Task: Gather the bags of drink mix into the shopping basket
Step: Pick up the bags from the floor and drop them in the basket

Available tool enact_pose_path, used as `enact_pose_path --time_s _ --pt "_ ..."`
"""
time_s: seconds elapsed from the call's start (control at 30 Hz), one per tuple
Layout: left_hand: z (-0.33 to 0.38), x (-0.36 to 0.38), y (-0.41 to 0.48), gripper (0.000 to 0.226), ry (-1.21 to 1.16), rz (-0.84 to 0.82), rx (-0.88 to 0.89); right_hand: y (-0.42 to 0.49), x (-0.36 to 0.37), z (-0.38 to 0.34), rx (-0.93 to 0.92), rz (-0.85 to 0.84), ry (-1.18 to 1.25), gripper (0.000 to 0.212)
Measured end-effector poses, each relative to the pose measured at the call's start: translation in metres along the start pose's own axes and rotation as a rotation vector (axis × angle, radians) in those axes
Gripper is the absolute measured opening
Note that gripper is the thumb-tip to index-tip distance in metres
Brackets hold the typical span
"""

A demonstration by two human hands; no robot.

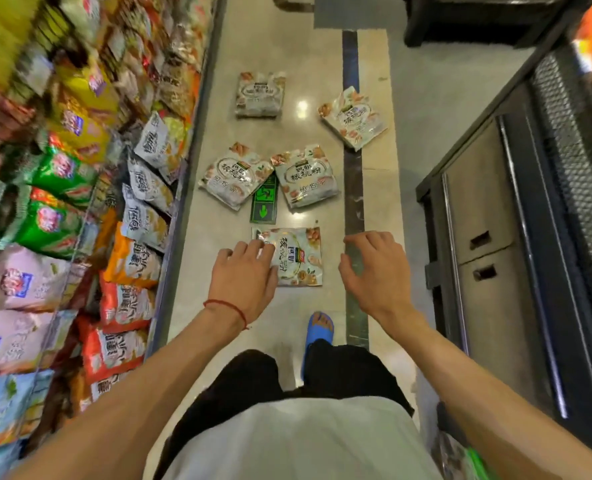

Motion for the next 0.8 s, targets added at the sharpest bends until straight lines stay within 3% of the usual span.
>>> enact_pose_path --time_s 0.27,0.5,0.8 --pt "-0.036 -0.006 0.129 0.032 -0.046 -0.013 0.139 0.101 0.029 -0.001 0.093 0.026 -0.071 0.026" --pt "-0.083 0.017 0.224 0.029 0.055 -0.137 0.489 0.125 0.084 -0.025 0.505 -0.026 -0.225 0.033" --pt "-0.116 0.018 0.276 0.034 0.226 -0.214 0.98 0.095 0.108 -0.102 1.045 0.125 -0.207 0.034"
Point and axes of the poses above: each hand's wrist, its own y-axis towards the middle knuckle, its own x-axis out of the palm, z = x × y, the point moved 6 cm from there along y, towards the middle knuckle, and after that the axes turned 1 degree about z, right-handed, at the moved point
